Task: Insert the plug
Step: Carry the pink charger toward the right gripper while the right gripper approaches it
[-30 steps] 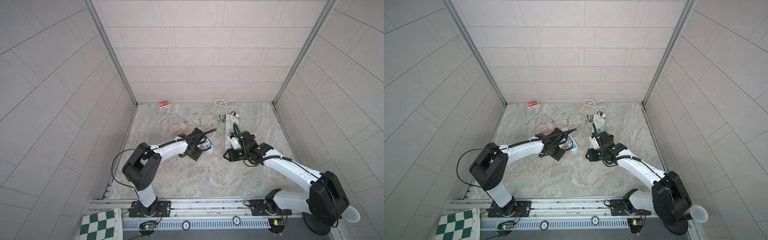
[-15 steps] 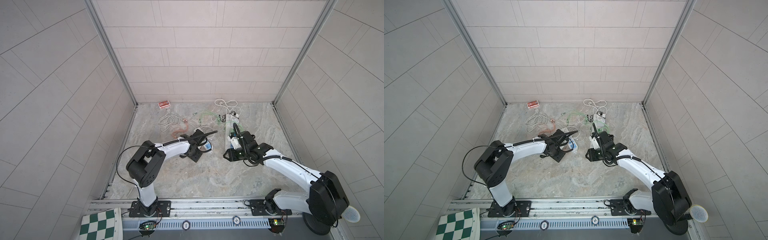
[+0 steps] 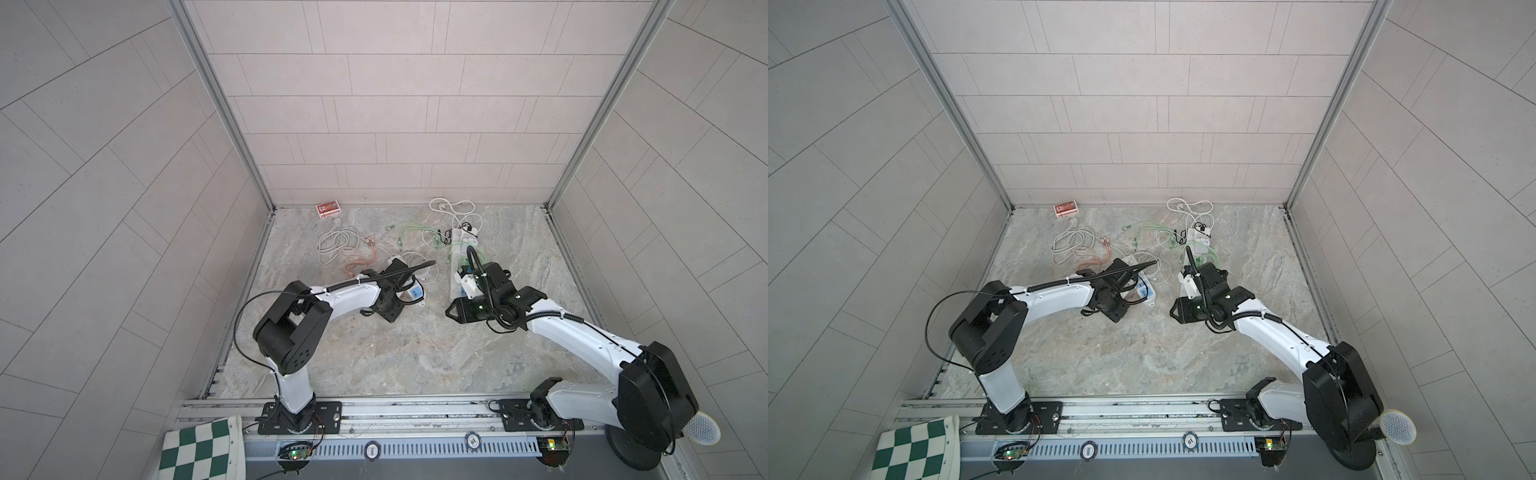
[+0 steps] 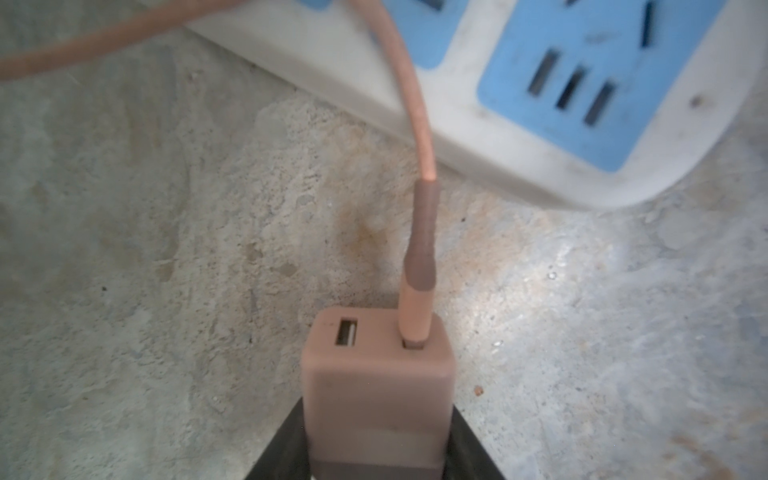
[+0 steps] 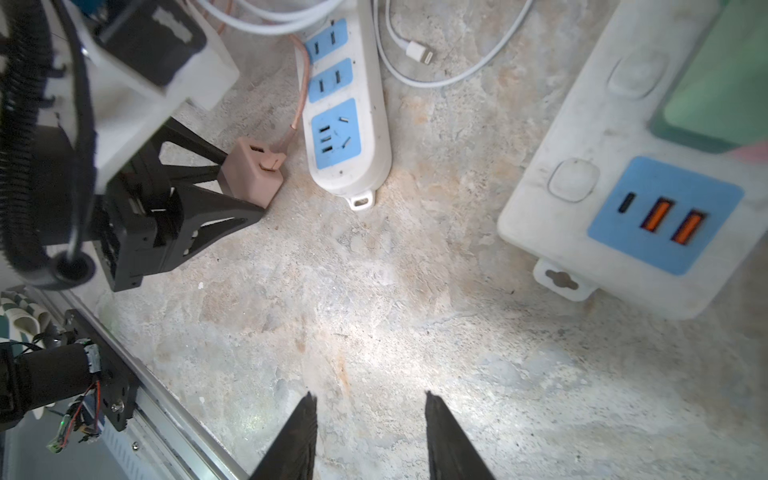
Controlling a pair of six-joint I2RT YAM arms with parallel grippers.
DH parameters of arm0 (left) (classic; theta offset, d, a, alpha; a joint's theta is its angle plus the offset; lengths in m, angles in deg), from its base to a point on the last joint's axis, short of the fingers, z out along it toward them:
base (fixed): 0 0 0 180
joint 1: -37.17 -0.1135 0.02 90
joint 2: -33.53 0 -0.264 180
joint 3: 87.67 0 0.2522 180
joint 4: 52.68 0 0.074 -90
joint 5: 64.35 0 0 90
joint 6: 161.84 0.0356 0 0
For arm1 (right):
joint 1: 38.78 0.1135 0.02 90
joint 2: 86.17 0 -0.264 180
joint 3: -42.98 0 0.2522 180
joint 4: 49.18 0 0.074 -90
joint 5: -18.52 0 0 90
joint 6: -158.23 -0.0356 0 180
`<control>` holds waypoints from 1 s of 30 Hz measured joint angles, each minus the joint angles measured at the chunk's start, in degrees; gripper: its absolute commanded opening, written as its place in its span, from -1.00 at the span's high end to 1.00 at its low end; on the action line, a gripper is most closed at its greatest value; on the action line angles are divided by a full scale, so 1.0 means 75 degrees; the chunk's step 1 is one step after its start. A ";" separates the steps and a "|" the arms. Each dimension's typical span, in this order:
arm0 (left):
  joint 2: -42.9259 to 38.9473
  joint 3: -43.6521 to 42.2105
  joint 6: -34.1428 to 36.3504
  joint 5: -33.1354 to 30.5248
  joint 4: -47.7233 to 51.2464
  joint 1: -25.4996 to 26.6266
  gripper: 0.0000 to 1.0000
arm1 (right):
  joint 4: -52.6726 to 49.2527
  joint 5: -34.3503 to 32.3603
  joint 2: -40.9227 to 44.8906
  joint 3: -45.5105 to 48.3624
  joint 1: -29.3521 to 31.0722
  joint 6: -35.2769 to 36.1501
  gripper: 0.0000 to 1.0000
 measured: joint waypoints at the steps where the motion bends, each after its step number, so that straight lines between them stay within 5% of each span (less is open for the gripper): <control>1: -0.0146 -0.0134 0.0003 0.0035 -0.0070 0.0003 0.30 | 0.0099 0.0117 0.0000 0.0000 0.0000 -0.0073 0.15; 12: -0.3442 -0.2142 0.0178 0.1343 -0.2066 0.0012 0.30 | 0.1836 0.1128 -0.0149 -0.0003 0.0262 -0.1364 0.14; 30: -0.4223 -0.2844 0.0268 0.2171 -0.3261 0.0052 0.30 | 0.2955 0.1291 -0.1061 -0.0799 0.1376 -0.2375 0.13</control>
